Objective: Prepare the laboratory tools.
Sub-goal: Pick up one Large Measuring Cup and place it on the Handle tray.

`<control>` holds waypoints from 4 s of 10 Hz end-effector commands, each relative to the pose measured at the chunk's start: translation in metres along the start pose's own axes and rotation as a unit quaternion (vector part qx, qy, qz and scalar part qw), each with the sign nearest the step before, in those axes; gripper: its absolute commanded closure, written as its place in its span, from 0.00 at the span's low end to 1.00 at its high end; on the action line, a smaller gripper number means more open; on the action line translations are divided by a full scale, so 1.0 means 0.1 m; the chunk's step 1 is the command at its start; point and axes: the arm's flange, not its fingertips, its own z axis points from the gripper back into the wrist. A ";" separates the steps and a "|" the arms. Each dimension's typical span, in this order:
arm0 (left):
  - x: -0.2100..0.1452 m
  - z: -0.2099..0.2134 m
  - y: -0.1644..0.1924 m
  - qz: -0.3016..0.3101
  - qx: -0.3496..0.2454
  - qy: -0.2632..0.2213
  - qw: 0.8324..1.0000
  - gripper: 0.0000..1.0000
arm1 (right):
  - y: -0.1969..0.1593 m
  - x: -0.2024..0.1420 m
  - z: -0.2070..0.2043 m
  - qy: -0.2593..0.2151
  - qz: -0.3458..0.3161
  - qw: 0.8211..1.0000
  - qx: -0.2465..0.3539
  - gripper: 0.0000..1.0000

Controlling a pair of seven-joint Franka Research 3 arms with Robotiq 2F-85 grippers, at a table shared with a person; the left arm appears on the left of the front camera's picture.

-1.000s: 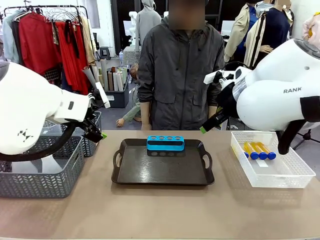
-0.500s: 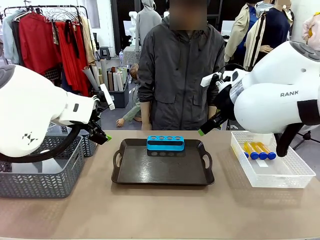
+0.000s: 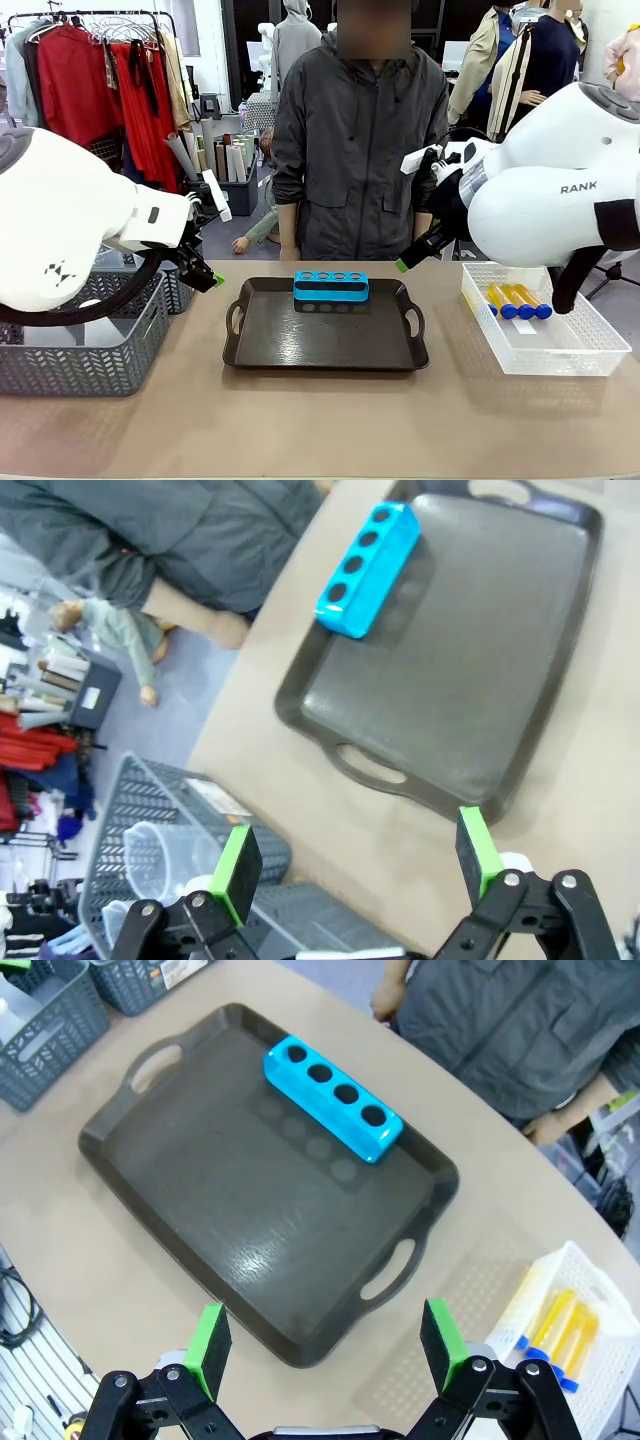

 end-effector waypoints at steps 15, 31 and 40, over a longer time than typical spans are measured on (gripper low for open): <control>0.45 0.36 0.85 0.100 -0.166 -0.142 0.971 0.00 | -0.74 0.43 0.64 -0.075 0.012 0.990 0.120 0.00; 0.42 0.41 1.40 0.188 -0.172 0.105 0.961 0.00 | -0.72 0.40 0.64 -0.067 -0.001 0.992 0.106 0.00; -0.15 -0.17 1.98 0.265 -0.103 0.195 0.939 0.00 | -0.72 0.40 0.64 -0.067 -0.001 0.992 0.106 0.00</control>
